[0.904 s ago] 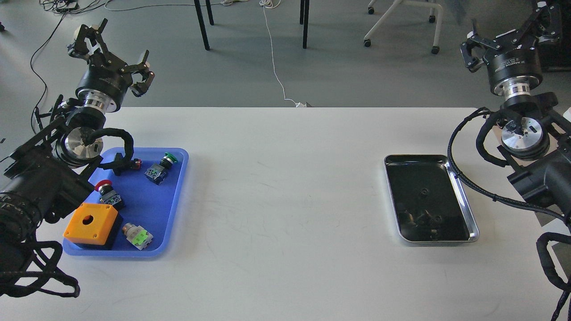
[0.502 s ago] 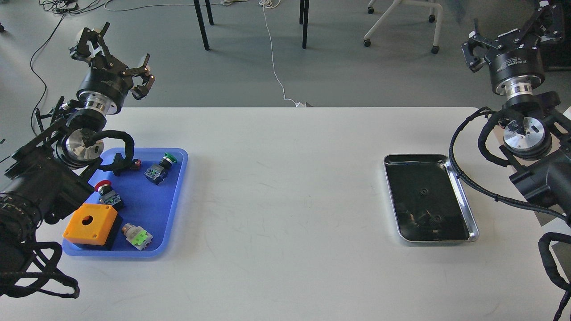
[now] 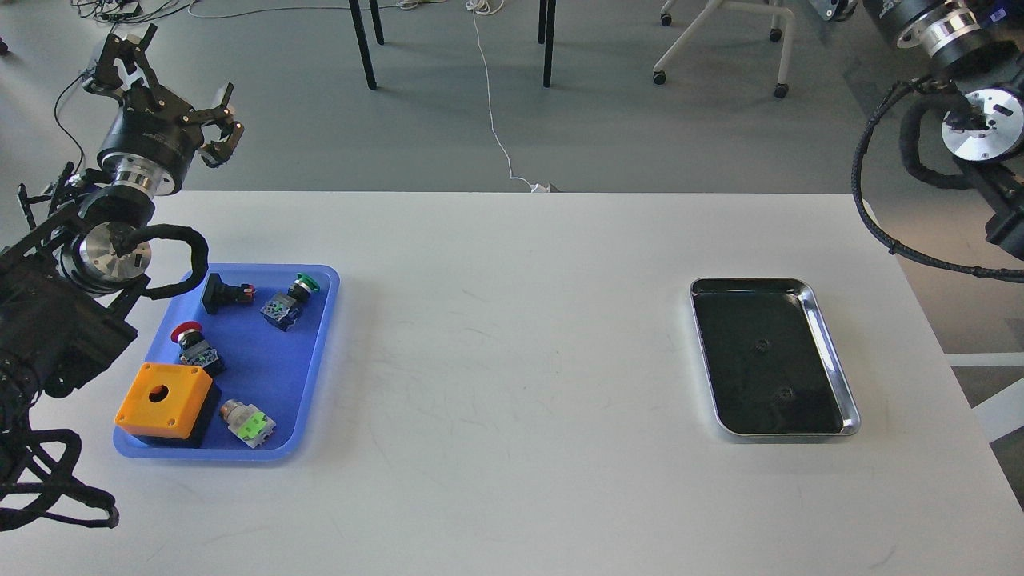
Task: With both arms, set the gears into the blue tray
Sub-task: 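Raise the right arm and move the right gripper toward the metal tray, then lower the right gripper into the metal tray and grasp a small black part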
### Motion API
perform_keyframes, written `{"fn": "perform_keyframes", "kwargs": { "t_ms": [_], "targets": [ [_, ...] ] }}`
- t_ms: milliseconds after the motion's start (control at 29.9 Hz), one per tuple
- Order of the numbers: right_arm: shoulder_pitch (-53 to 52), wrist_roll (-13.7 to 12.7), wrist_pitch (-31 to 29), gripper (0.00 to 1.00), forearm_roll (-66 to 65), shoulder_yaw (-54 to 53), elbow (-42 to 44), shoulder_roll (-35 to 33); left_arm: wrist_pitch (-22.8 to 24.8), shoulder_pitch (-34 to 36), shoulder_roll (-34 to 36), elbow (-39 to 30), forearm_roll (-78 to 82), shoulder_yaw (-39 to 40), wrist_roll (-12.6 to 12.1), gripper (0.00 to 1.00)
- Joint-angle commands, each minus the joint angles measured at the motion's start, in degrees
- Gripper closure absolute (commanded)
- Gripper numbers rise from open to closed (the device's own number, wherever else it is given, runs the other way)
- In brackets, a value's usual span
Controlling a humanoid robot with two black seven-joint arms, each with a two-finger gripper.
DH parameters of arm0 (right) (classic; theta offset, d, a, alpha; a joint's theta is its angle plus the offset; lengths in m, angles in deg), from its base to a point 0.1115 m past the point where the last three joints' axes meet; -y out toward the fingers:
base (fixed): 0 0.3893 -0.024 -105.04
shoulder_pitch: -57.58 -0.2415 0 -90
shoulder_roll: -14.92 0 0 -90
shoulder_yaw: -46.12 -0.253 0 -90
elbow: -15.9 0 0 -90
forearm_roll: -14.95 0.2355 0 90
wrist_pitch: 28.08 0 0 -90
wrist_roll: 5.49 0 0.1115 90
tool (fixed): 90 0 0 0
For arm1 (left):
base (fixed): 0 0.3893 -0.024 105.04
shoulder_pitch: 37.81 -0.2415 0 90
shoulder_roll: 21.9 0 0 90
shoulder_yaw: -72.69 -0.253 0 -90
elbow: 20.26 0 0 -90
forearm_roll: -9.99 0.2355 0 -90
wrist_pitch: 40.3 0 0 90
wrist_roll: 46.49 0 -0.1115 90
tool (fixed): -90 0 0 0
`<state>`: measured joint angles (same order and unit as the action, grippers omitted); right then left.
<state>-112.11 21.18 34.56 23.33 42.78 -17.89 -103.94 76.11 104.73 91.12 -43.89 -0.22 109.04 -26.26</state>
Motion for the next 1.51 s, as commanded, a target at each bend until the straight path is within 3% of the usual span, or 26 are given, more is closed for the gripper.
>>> {"fn": "perform_keyframes", "kwargs": {
  "t_ms": [0, 335, 502, 602, 937, 1171, 1339, 1473],
  "targets": [
    [-8.88, -0.04, -0.63, 0.01, -5.63, 15.87, -2.67, -0.24, 0.05, 0.29, 0.27, -0.28, 0.01, 0.03, 0.25, 0.02],
    [-22.95, 0.4, -0.63, 0.01, -33.91, 41.9, -21.3, -1.21, 1.59, -1.56, 1.15, 0.07, -0.69, 1.61, 0.78, 0.02],
    [-24.02, 0.67, -0.41, 0.01, -55.45, 50.96, -25.26, -0.23, 1.59, -1.47, 3.34, -0.1, -0.61, 2.15, 0.86, 0.02],
    [-24.02, 0.93, 1.34, 0.01, -61.71, 53.78, -25.88, -1.73, 1.59, -1.47, 4.58, -0.28, -0.61, 2.15, 0.78, 0.02],
    [-14.88, 1.33, 11.8, 0.03, -66.48, 62.75, -25.71, 0.55, 1.59, -1.64, 4.93, -0.28, -0.61, 2.06, 0.69, 0.02],
    [-7.94, 1.33, 12.77, 0.05, -66.48, 62.66, -22.37, 0.64, 1.59, -1.64, 4.05, -0.28, -0.61, 1.97, 0.69, 0.02],
    [-4.68, 1.2, 14.0, 0.15, -66.48, 62.66, -18.68, 1.87, 1.54, -1.82, 2.91, -0.19, -0.52, 1.36, 0.69, 0.02],
    [-3.63, -0.38, 14.09, 0.18, -66.3, 61.88, -16.74, 3.98, 1.54, -2.17, 2.73, -0.19, -0.52, 1.35, 0.69, 0.02]
  ]
}}
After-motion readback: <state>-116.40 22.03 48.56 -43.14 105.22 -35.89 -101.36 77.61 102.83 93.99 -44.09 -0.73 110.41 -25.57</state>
